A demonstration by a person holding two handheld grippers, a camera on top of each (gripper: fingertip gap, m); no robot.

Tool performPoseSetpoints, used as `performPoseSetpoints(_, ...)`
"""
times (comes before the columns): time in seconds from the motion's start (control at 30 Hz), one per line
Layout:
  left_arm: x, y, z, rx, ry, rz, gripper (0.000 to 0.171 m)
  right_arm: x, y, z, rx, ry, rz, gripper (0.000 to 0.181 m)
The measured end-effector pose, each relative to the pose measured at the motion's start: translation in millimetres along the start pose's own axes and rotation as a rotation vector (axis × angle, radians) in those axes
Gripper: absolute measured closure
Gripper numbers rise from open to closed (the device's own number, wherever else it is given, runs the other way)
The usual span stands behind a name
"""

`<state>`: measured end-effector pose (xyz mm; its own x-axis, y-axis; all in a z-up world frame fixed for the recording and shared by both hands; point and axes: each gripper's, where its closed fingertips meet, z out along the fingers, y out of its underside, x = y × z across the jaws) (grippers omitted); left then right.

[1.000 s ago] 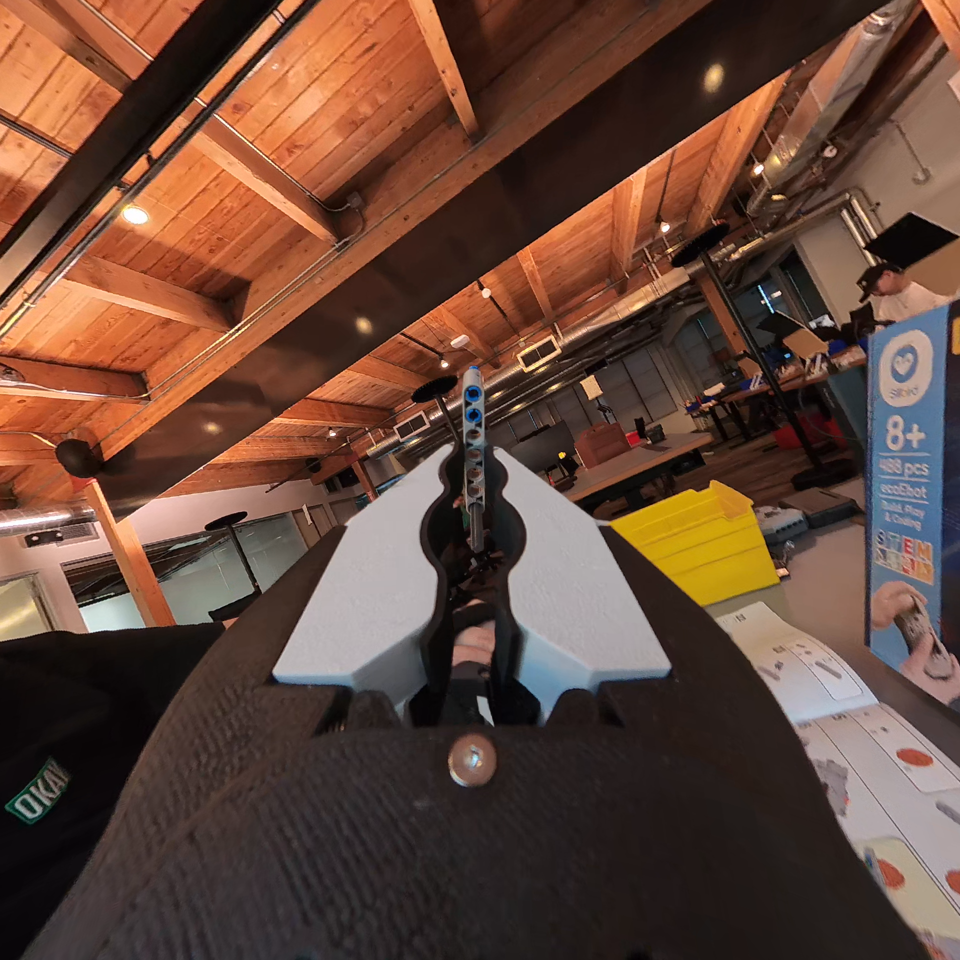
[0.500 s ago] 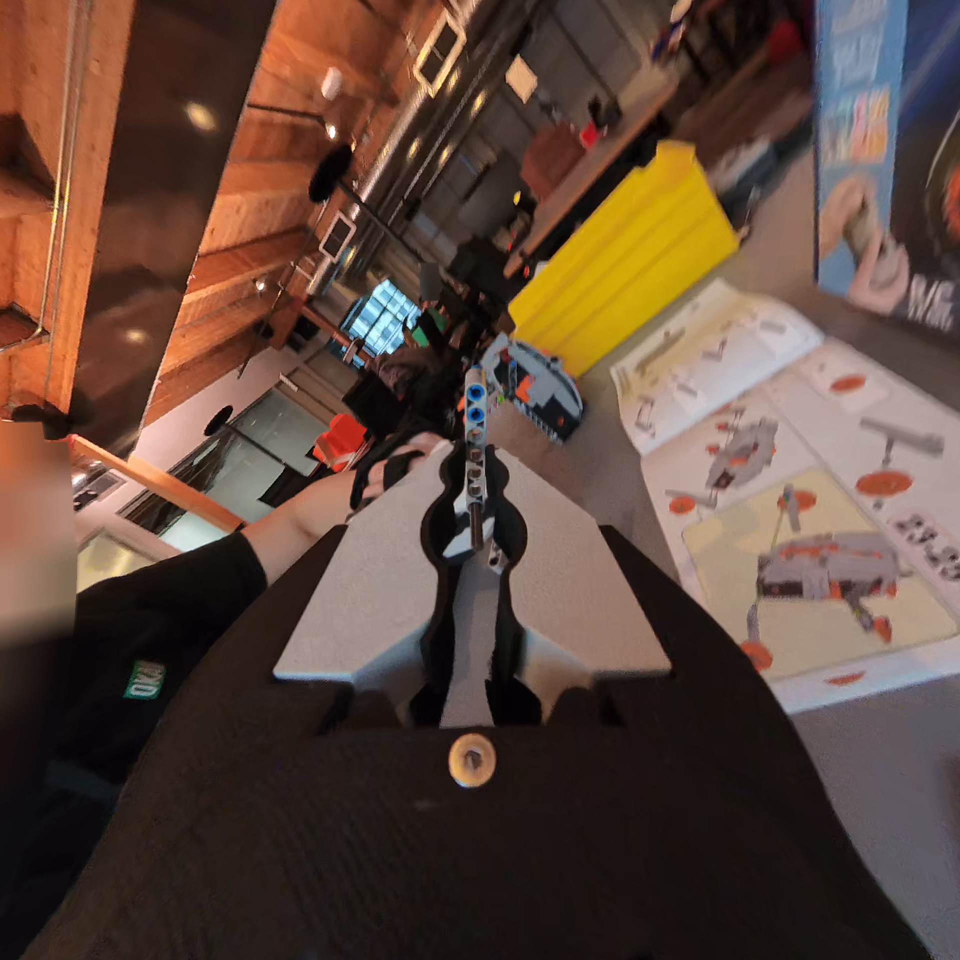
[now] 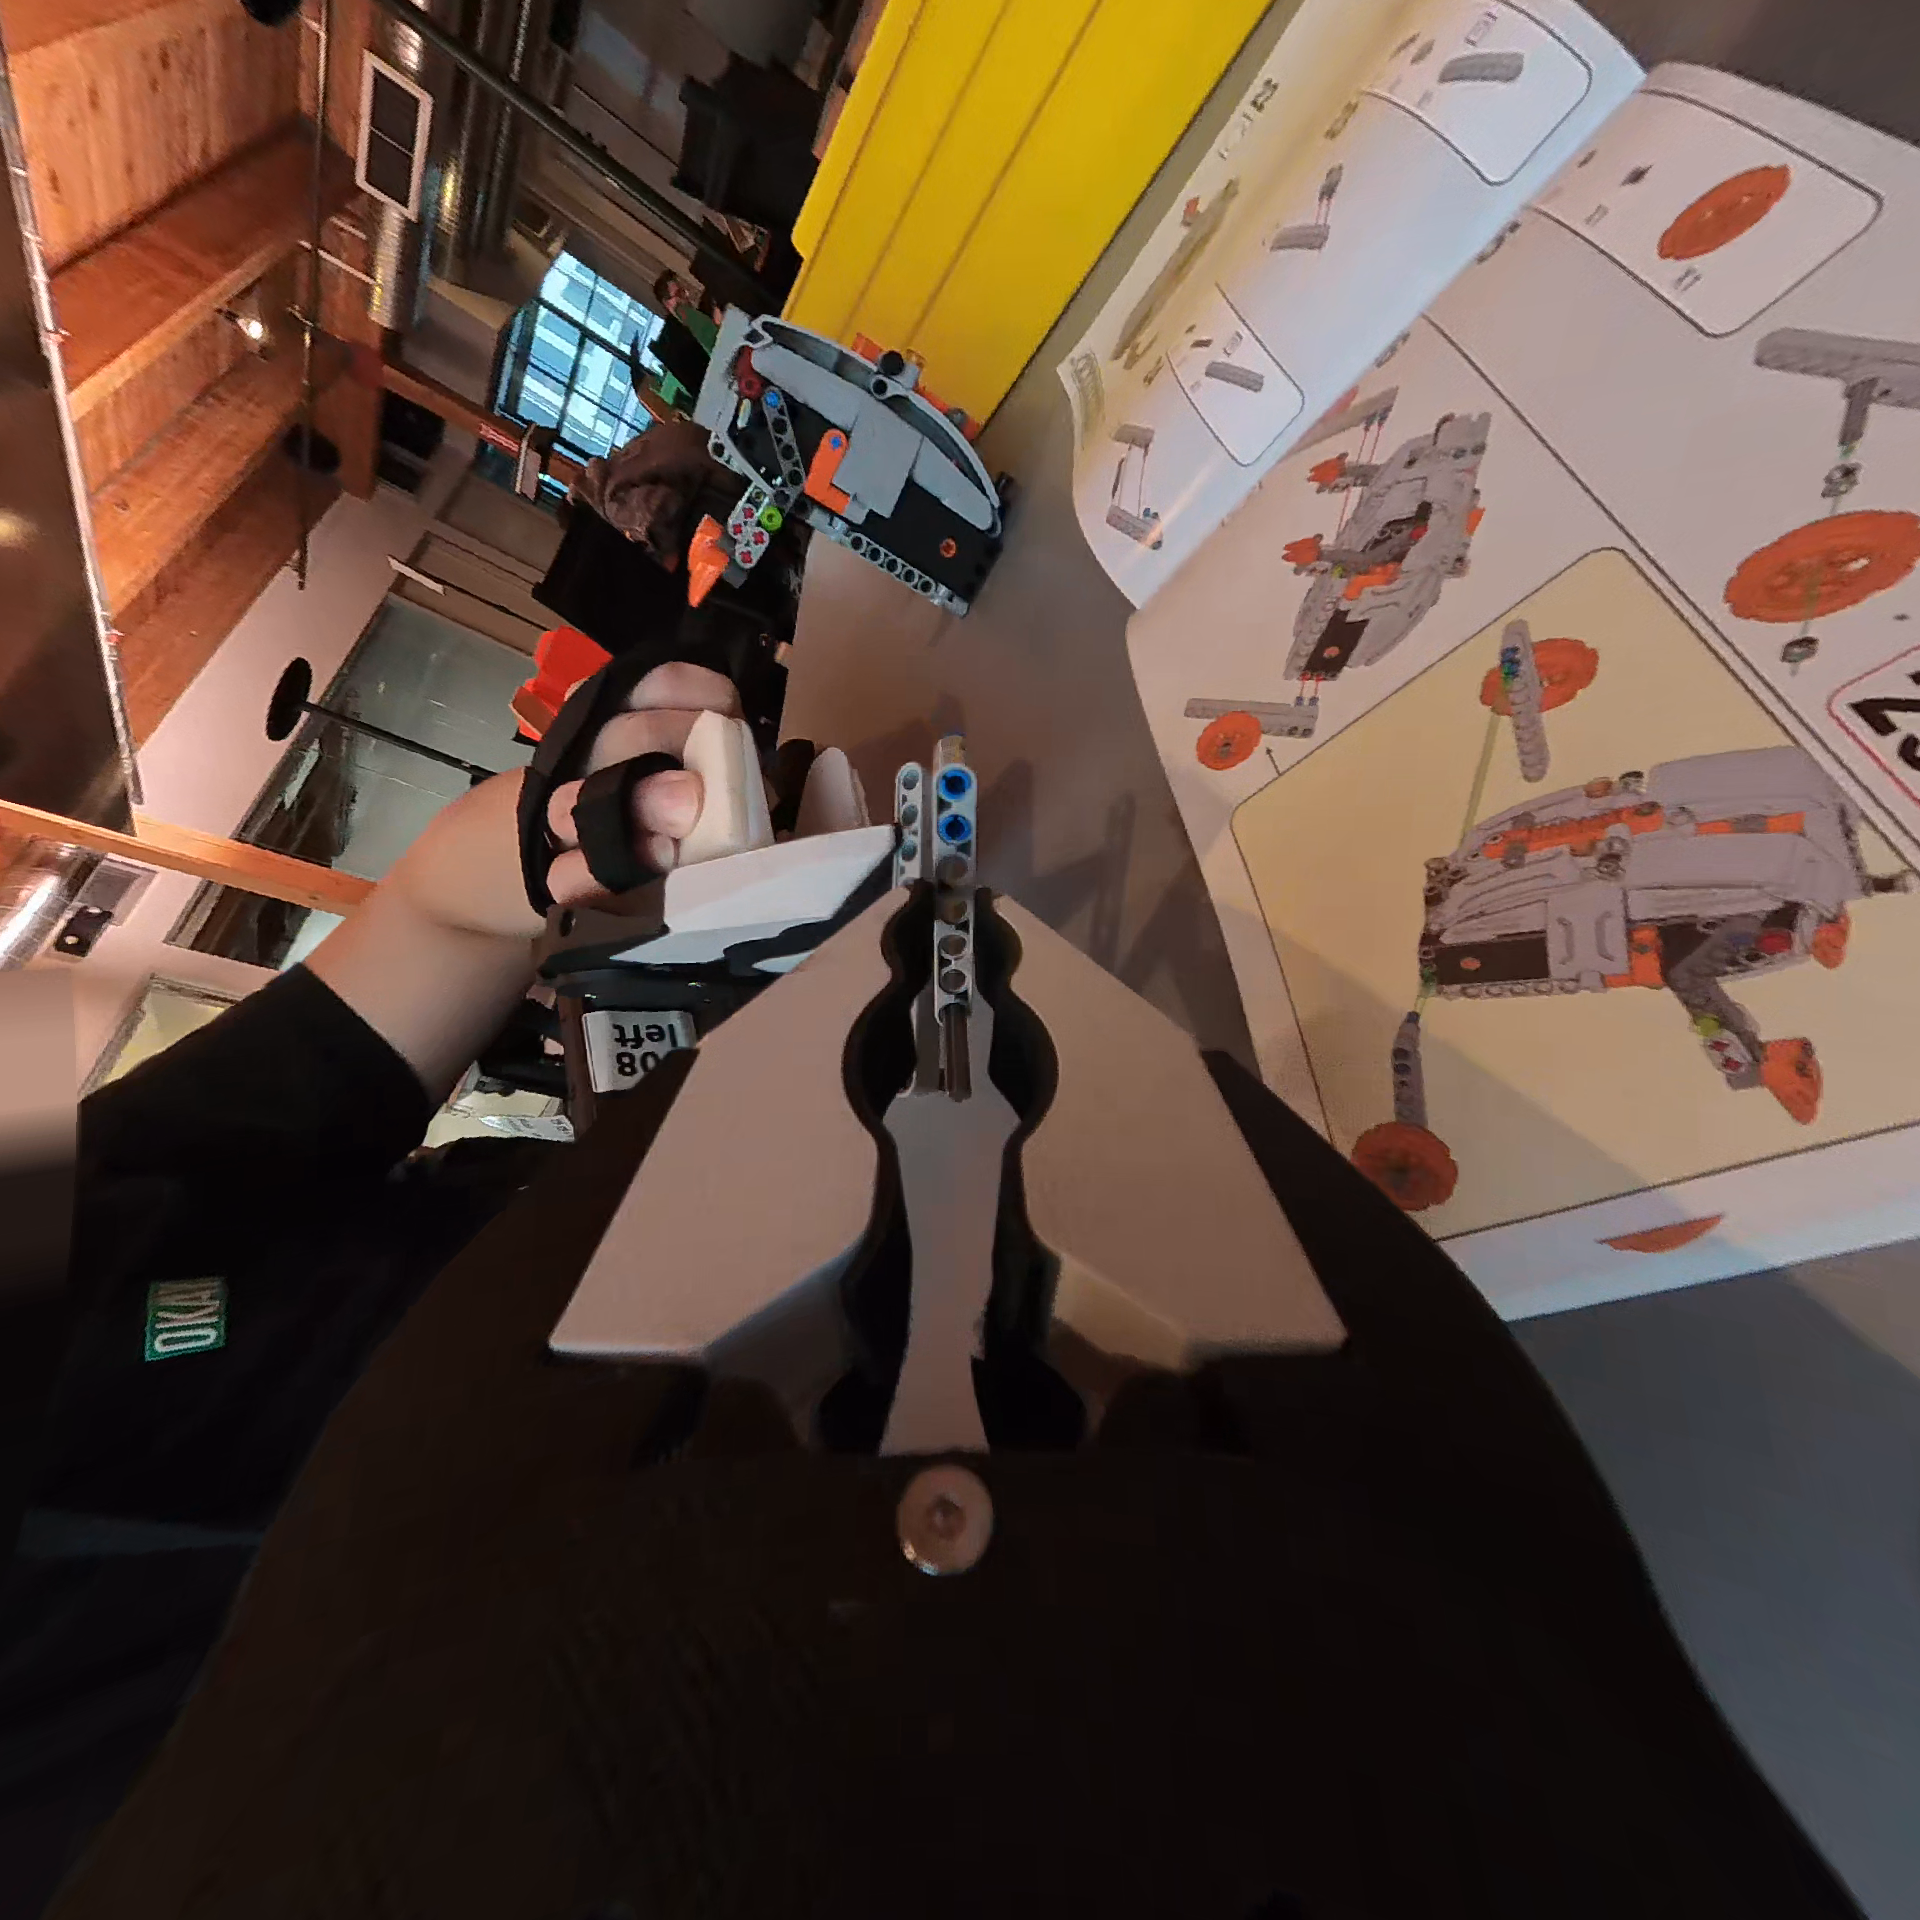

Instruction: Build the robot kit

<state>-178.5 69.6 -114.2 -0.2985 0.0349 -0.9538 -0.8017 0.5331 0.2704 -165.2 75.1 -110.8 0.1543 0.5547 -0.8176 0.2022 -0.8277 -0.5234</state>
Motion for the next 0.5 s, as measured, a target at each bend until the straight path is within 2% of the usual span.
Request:
performPoseSetpoints(0.23, 14.9, -2.9, 4.8, 0.023, 0.04, 0.05, 0.166, 10.0, 4.9, 0.6, -0.017, 0.021, 0.036, 0.176)
performPoseSetpoints(0.5, 16.7, -7.2, 8.1, 0.03, 0.042, 0.047, 0.166, 23.3, 14.0, 7.6, -0.071, 0.094, 0.035, 0.176)
